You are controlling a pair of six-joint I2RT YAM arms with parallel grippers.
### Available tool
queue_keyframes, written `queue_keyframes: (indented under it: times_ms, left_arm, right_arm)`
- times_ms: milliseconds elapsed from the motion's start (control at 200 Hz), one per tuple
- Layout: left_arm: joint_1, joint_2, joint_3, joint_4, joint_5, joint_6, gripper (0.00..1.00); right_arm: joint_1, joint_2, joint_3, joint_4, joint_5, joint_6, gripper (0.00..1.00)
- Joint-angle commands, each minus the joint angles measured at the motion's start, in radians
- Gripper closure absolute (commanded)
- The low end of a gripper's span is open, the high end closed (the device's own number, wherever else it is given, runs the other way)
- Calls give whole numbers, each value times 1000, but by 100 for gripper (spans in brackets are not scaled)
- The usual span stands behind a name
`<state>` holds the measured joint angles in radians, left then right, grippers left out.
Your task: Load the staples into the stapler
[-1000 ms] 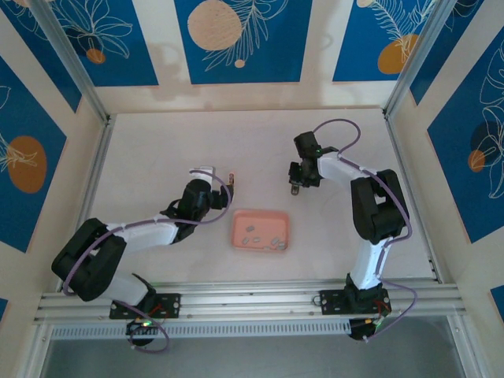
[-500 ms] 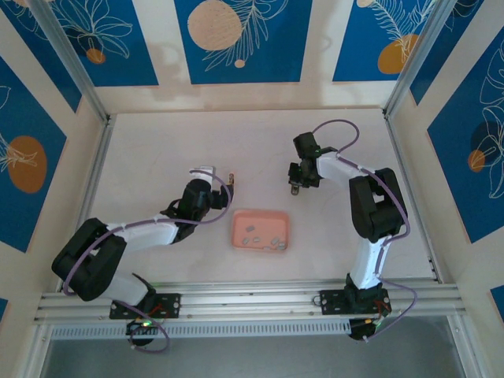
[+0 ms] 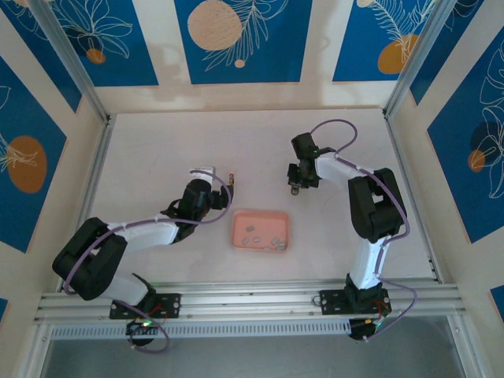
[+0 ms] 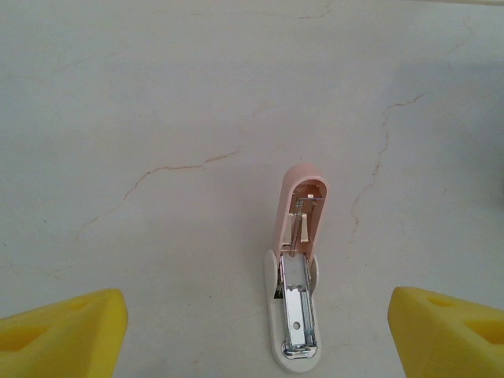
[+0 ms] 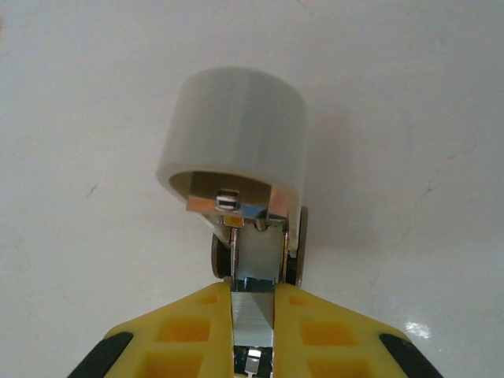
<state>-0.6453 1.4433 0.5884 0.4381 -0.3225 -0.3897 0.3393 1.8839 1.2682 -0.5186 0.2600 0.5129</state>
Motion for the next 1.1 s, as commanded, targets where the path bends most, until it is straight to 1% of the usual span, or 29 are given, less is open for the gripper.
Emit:
queue_keyframes:
  times_ms: [0, 195, 445, 645, 780, 950, 1095]
  left_arm:
    - [6, 5, 30, -3, 9, 6, 14]
    - [7, 7, 31, -2, 10, 7, 14]
    - [7, 7, 29, -1, 12, 7, 14]
    - [7, 2, 29, 0, 16, 11, 15]
    - [7, -7, 27, -1, 19, 13, 14]
    - [7, -15, 24, 1, 27, 14, 14]
    - [7, -15, 24, 7, 30, 14, 15]
  right_arm:
    - [13, 25, 11, -49, -6, -8, 83]
    - [12, 26, 12, -48, -10, -11, 81]
    - [20, 19, 15, -37, -21, -17, 76]
    - [27, -1, 24, -37, -20, -24, 71]
    - [29, -44, 33, -57, -3, -30, 67]
    - [6, -112, 32, -74, -12, -22, 66]
    - [-12, -125, 38, -92, -41, -10, 67]
